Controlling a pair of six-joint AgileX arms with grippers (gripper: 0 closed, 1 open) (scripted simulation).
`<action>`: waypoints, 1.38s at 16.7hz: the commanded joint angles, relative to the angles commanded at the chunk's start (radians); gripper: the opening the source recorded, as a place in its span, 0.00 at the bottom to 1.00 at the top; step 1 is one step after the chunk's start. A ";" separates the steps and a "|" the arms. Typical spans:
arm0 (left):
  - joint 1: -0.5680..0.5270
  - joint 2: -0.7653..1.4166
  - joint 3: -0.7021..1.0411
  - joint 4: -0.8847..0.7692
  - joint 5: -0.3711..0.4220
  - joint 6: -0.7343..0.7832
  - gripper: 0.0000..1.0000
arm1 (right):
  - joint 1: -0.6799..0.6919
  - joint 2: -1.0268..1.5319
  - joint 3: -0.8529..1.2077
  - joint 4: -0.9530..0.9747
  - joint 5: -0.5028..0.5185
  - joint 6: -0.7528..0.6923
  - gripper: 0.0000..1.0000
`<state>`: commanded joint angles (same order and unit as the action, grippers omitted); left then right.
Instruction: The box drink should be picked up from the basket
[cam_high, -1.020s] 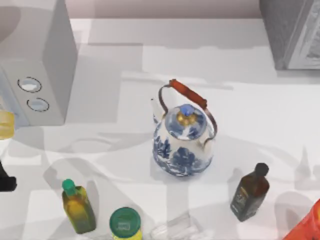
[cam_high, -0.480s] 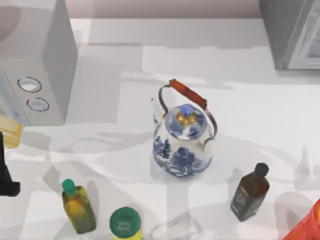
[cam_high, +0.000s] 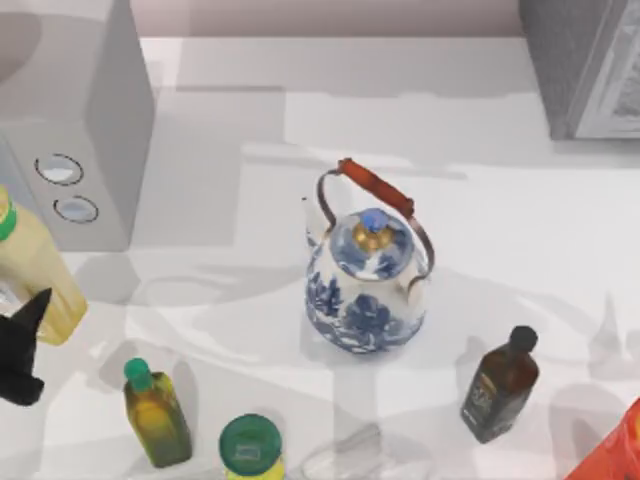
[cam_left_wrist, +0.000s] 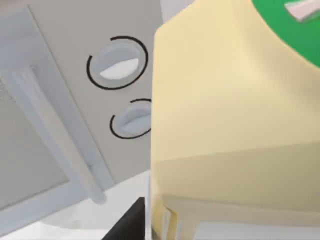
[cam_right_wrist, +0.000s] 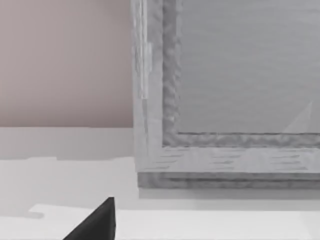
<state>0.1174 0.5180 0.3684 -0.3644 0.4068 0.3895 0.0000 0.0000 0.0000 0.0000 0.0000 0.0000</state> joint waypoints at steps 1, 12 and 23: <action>0.011 0.048 0.034 -0.032 0.037 0.035 0.00 | 0.000 0.000 0.000 0.000 0.000 0.000 1.00; 0.114 0.480 0.373 -0.336 0.389 0.381 0.00 | 0.000 0.000 0.000 0.000 0.000 0.000 1.00; 0.064 0.509 0.328 -0.215 0.363 0.339 0.00 | 0.000 0.000 0.000 0.000 0.000 0.000 1.00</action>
<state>0.1814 1.0267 0.6964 -0.5793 0.7695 0.7281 0.0000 0.0000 0.0000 0.0000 0.0000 0.0000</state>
